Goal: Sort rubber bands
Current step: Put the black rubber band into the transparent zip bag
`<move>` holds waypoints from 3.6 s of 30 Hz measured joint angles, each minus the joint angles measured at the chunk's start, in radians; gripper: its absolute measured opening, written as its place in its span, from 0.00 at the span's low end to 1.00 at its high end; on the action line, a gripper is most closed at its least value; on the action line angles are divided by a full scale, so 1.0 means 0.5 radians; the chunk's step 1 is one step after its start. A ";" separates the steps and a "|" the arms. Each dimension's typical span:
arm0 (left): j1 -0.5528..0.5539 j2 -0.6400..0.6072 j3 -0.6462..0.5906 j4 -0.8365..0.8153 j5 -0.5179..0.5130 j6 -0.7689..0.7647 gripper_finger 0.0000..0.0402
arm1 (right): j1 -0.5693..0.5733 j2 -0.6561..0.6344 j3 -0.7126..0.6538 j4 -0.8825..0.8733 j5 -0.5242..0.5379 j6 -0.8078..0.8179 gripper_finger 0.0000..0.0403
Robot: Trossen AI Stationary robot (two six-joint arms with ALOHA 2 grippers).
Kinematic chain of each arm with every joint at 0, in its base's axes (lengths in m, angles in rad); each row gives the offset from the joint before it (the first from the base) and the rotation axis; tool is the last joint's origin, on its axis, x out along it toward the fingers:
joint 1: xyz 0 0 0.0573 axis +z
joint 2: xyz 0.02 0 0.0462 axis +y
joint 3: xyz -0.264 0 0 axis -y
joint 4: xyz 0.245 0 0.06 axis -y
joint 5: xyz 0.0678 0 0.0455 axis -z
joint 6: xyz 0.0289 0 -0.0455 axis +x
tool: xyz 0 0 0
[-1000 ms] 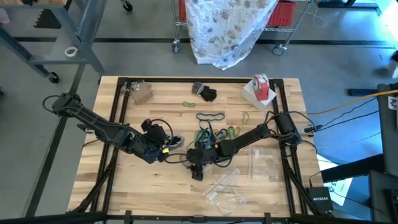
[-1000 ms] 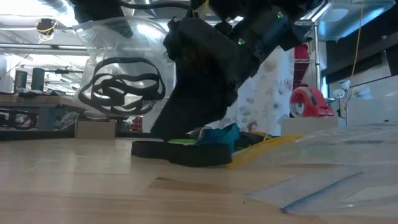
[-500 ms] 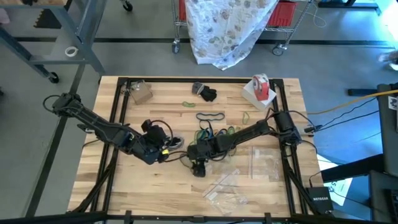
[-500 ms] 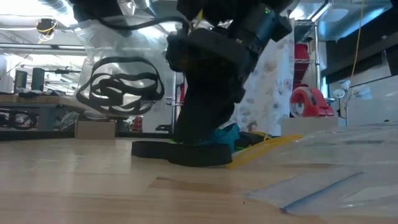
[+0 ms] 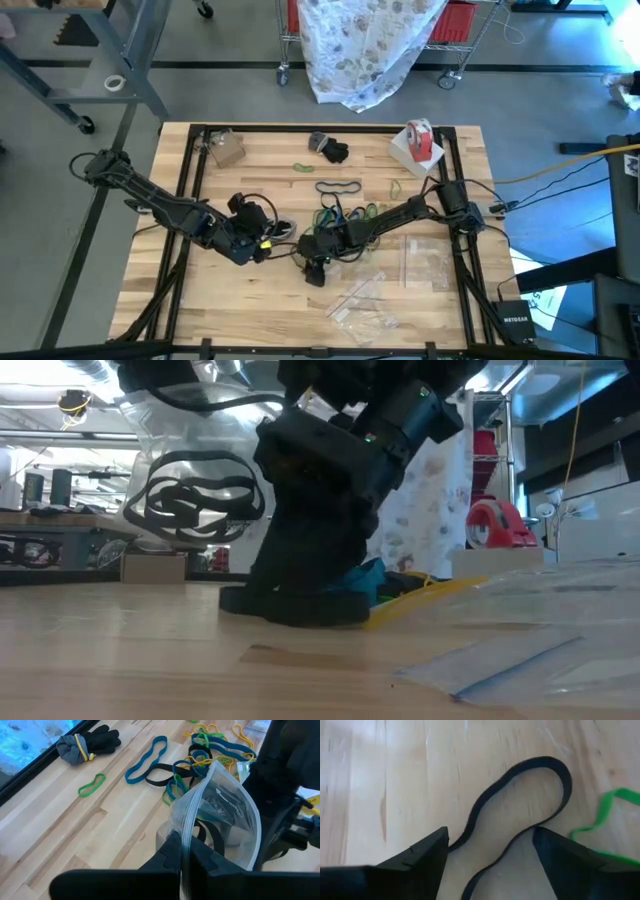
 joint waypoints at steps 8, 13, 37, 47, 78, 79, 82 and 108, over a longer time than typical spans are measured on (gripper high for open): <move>0.000 0.000 0.000 -0.001 -0.001 0.013 0.00 | -0.001 0.029 -0.001 0.147 -0.018 0.028 0.71; 0.000 0.000 0.000 0.002 0.000 0.013 0.00 | 0.003 0.057 0.002 0.165 0.112 0.057 0.70; 0.000 0.000 0.000 0.014 0.000 0.004 0.00 | 0.121 0.119 0.000 0.169 0.717 -0.302 0.02; -0.032 0.011 0.001 0.017 -0.001 -0.111 0.00 | 0.212 -0.155 -0.011 -0.089 0.882 -0.548 0.00; -0.162 0.469 0.001 0.686 -0.002 -0.211 0.00 | 0.251 -0.909 -0.002 0.502 1.041 -1.355 0.00; -0.162 0.469 0.001 0.705 -0.002 -0.211 0.00 | 0.240 -0.909 -0.003 0.527 1.026 -1.358 0.00; -0.162 0.468 0.000 0.727 -0.007 -0.208 0.00 | 0.214 -0.887 0.000 0.583 0.982 -1.358 0.00; -0.099 0.465 -0.001 0.793 -0.040 -0.197 0.00 | 0.190 -0.701 0.000 0.649 1.012 -1.253 0.00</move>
